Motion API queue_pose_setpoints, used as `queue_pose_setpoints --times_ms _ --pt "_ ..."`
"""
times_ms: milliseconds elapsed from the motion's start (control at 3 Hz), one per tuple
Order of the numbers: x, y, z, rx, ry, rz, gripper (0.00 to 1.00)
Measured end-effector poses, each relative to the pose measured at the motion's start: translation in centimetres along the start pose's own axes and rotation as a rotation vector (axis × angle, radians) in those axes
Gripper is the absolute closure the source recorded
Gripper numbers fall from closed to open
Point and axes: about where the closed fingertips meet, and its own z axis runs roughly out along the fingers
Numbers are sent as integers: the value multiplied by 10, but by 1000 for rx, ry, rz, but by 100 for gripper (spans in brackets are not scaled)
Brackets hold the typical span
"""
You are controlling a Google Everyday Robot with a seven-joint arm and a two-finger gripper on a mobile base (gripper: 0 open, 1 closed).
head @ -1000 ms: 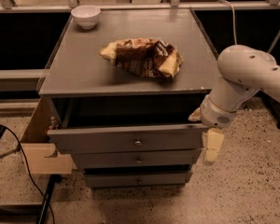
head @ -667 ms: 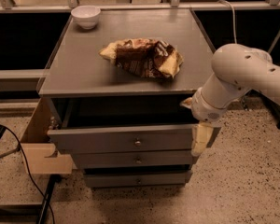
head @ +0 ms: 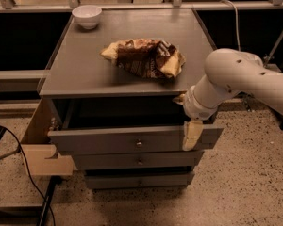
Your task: Open top drawer
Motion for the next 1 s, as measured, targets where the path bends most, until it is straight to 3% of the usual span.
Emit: queue_pose_setpoints --times_ms 1000 --pt "23 17 57 -111 -70 81 0"
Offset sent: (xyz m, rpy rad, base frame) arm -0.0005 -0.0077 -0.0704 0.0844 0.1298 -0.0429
